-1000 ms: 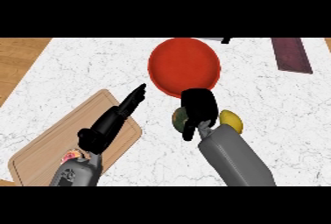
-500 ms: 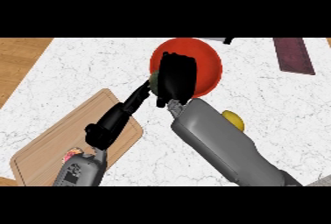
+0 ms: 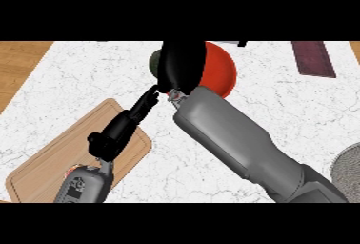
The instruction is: Pick the squash from the placemat and place it in the bowl
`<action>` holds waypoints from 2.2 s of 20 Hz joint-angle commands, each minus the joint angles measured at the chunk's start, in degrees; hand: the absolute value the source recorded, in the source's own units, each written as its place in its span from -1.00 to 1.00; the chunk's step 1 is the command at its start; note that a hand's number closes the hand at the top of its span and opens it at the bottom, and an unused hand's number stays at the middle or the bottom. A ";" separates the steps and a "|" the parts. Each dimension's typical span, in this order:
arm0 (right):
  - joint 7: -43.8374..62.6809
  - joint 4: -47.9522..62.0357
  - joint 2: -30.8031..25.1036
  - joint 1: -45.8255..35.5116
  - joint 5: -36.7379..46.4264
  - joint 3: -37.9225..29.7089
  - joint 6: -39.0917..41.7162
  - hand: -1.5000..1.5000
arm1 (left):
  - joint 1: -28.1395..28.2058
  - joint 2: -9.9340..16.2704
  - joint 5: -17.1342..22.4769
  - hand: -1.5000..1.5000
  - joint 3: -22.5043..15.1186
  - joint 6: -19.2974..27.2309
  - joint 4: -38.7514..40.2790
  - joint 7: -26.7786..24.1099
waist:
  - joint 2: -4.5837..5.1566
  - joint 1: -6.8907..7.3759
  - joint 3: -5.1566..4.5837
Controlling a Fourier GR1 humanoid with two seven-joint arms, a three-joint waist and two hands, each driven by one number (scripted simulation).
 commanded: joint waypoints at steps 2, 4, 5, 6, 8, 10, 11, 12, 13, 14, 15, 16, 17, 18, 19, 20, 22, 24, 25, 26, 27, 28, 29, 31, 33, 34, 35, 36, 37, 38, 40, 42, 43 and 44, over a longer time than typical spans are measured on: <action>7.54 10.19 0.49 -6.91 -1.24 0.50 -4.56 1.00 | 1.75 1.16 0.16 0.00 0.67 -0.71 0.49 -1.05 | -0.04 -1.16 -0.06; 6.85 15.02 0.49 -7.32 1.37 0.76 -6.87 1.00 | 1.52 1.12 -0.16 0.00 1.05 -0.02 -0.46 -1.27 | 0.07 -1.60 -0.05; 6.32 17.21 0.49 -6.69 3.52 1.05 -8.63 1.00 | 1.34 0.14 -0.46 0.00 0.69 0.81 0.36 -0.34 | 0.14 -2.40 -0.02; 6.53 18.11 0.49 -6.99 4.26 1.93 -9.60 1.00 | 0.51 0.32 0.48 0.00 1.43 0.58 -0.74 1.22 | -0.12 -2.80 0.02; 6.69 20.43 0.49 -8.15 5.06 2.48 -11.77 1.00 | -0.33 1.58 0.62 0.00 2.70 -0.23 0.76 -0.05 | 0.06 -2.79 0.00; 4.89 24.22 0.49 -9.13 4.89 0.26 -13.28 1.00 | 2.08 0.91 0.09 0.00 0.99 -0.17 -1.06 -0.69 | 0.02 -2.88 0.04; 2.94 26.96 0.49 -9.14 4.32 -0.75 -12.95 1.00 | 1.27 2.60 1.75 0.00 3.03 -1.39 -1.29 1.16 | 0.19 -2.80 0.05; 0.62 29.01 0.49 -7.95 3.63 -1.44 -13.67 1.00 | -0.38 0.32 0.03 0.00 2.28 1.19 0.03 0.62 | 0.37 -3.47 0.07; 0.64 29.16 0.50 -8.42 0.41 -2.60 -10.73 1.00 | 2.07 1.04 0.44 0.00 1.74 -0.08 -0.86 -0.46 | 0.15 -2.99 0.06; -1.62 29.55 0.50 -7.60 -3.28 -4.47 -8.28 1.00 | 1.53 1.51 0.74 0.00 2.17 -0.32 -1.28 0.51 | 0.40 -2.25 0.07; -2.92 29.52 0.50 -6.88 -6.17 -7.27 -7.55 1.00 | 1.01 0.32 -0.22 0.00 1.96 1.21 -0.38 -0.28 | 0.39 -3.17 0.11; -4.05 31.15 0.50 -6.17 -7.77 -9.12 -8.17 1.00 | 2.26 0.53 -0.57 0.00 0.18 0.39 -3.06 0.65 | 0.46 -2.41 0.16; -4.57 29.30 0.50 -4.74 -10.77 -8.84 -7.22 1.00 | 1.62 0.42 -0.44 0.00 1.35 0.72 -0.44 -0.80 | 0.27 -3.09 0.12; -7.63 30.26 0.51 -4.46 -12.61 -10.60 -8.33 1.00 | 3.25 0.16 -0.78 0.00 0.94 1.00 -0.65 -2.24 | 0.49 -2.71 0.13; -9.58 30.98 0.51 -3.75 -14.13 -13.40 -10.35 -1.00 | 0.19 0.37 -0.37 0.00 1.59 1.00 -0.91 1.60 | 0.60 -3.66 0.23; -10.64 31.38 0.51 -5.36 -15.69 -13.65 -9.88 -1.00 | 1.26 -0.04 -0.48 0.00 1.15 1.02 -0.62 0.40 | 0.54 -2.96 0.17; -17.22 32.54 0.51 -5.22 -17.04 -13.76 -11.01 -1.00 | 0.68 0.91 0.43 0.00 1.95 -0.27 -0.24 0.85 | 0.55 -3.03 0.17; -20.02 33.63 0.52 -5.82 -17.49 -14.42 -14.57 -1.00 | 0.77 -0.16 -0.59 0.00 1.50 1.24 -0.52 0.35 | 0.62 -2.68 0.18; -21.98 34.99 0.52 -5.72 -16.96 -15.04 -16.25 -1.00 | 3.02 -0.71 -0.52 0.00 -0.10 0.77 -1.98 0.47 | 0.43 -3.06 0.18; -22.76 35.42 0.52 -5.27 -16.07 -15.26 -19.85 -1.00 | 4.12 1.66 0.45 0.00 1.64 -0.49 -3.83 -0.27 | 0.28 -3.06 0.18; -23.42 35.85 0.52 -5.72 -16.87 -14.94 -20.55 -1.00 | 1.81 0.46 -0.31 0.00 1.59 0.46 -1.07 -0.14 | 0.39 -3.42 0.16; -23.26 35.62 0.52 -4.61 -17.64 -14.16 -22.51 -1.00 | 1.42 -0.34 -1.29 0.00 0.86 1.45 -1.45 0.23 | 0.19 -3.48 0.16; -23.71 35.64 0.52 -5.36 -17.91 -15.08 -24.54 -1.00 | 1.22 0.43 -0.78 0.00 2.08 1.10 -0.65 -0.29 | 0.22 -3.66 0.15; -22.10 34.93 0.52 -6.68 -17.50 -16.57 -30.92 -1.00 | 3.38 0.68 -1.00 0.00 1.64 0.92 -1.01 -1.21 | 0.04 -3.87 0.15; -21.91 33.75 0.52 -6.60 -18.14 -17.59 -34.31 -1.00 | 2.17 1.70 0.66 0.00 4.17 0.83 -1.97 1.15 | -0.47 -5.05 0.16; -20.71 34.83 0.48 -8.65 -17.96 -19.79 -36.58 -1.00 | 3.41 1.08 0.26 0.00 2.63 0.22 -1.31 -0.69 | -0.32 -5.32 0.14; -23.37 35.13 -0.53 -6.34 -18.63 -20.81 -38.58 -1.00 | 3.53 0.14 -0.74 0.00 2.25 1.96 -2.67 -0.31 | -0.31 -5.47 0.18; -23.90 34.51 0.05 -4.70 -19.42 -21.66 -39.40 -1.00 | 3.56 0.61 -0.54 0.00 2.94 1.66 -1.58 -0.68 | -0.57 -6.41 0.17; -25.09 32.55 -2.34 -6.02 -21.39 -23.67 -37.54 -1.00 | 5.21 2.01 0.08 0.00 3.28 0.73 -3.79 0.57 | -0.82 -6.40 0.20; -26.87 33.50 -1.17 -4.13 -21.80 -24.53 -40.43 -1.00 | 4.70 2.48 0.18 0.00 4.28 0.26 -1.27 -1.60 | -0.47 -6.33 0.18; -29.22 30.12 -1.74 -1.96 -23.52 -26.09 -40.80 -1.00 | 8.05 0.87 -1.40 0.00 2.06 1.78 -3.14 -2.02 | -1.03 -7.16 0.19; -30.59 27.56 -2.56 3.32 -23.88 -26.52 -42.30 -1.00 | 6.63 0.77 -1.56 0.00 2.58 2.66 -4.23 0.42 | -1.39 -8.33 0.20; -28.82 25.24 -1.89 2.46 -24.41 -27.05 -41.81 -1.00 | 7.21 2.48 1.08 0.00 4.78 0.05 -2.76 -1.34 | -1.54 -8.66 0.16; -33.65 22.37 -3.00 9.11 -25.57 -27.17 -42.77 -1.00 | 5.66 -0.32 -1.66 0.00 2.87 3.78 -2.75 1.34 | -1.65 -9.59 0.22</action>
